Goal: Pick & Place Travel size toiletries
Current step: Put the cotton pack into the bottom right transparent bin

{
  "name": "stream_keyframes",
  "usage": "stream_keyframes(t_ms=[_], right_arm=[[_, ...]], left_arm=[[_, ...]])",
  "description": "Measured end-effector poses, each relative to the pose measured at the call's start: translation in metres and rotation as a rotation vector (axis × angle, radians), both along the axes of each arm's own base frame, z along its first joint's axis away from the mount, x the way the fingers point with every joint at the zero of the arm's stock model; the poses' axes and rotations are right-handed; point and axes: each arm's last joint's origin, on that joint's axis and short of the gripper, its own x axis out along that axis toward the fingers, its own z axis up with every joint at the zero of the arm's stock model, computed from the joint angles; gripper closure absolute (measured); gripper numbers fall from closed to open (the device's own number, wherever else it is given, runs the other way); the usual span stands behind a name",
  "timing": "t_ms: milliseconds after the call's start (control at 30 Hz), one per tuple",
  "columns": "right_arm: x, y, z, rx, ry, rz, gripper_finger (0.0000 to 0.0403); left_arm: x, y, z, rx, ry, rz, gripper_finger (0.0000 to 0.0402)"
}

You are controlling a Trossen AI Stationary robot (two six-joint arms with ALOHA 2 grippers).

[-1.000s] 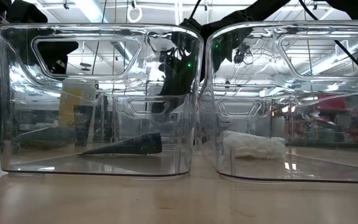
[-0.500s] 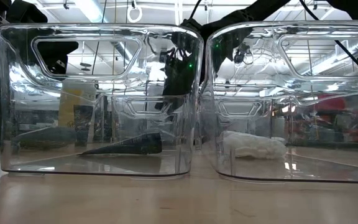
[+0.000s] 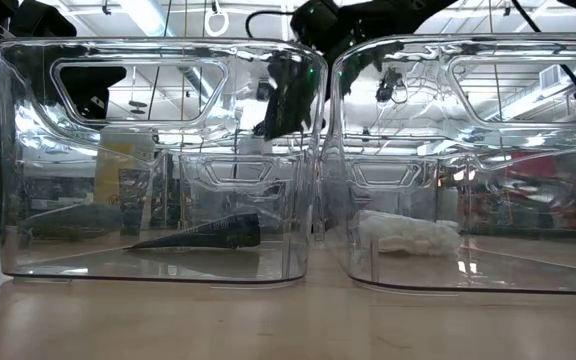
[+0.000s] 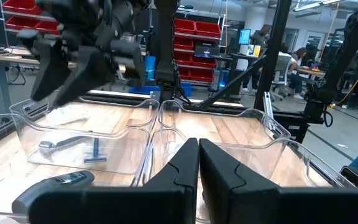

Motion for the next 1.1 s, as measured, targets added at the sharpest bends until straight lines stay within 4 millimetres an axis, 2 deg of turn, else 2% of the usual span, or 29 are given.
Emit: stream_keyframes(t_ms=[400,600,767,1100], right_arm=[[-0.018,-0.001,0.038,-0.085,-0.067,0.032,0.0309],[-0.034,-0.015,0.056,-0.093,-0.084,-0.014,0.0335],[-0.055,-0.031,0.059,-0.091,-0.066,-0.072,0.0352],[-0.118,-0.052,0.053,-0.098,-0.038,-0.24,0.0368]], left_arm=[[0.0,0.0,0.0,0.0,0.0,0.0,0.0379],[0.0,0.0,0.0,0.0,-0.001,0.0,0.0379],[0.0,0.0,0.0,0.0,-0.001,0.0,0.0379],[0.0,0.0,0.0,0.0,-0.001,0.0,0.0379]])
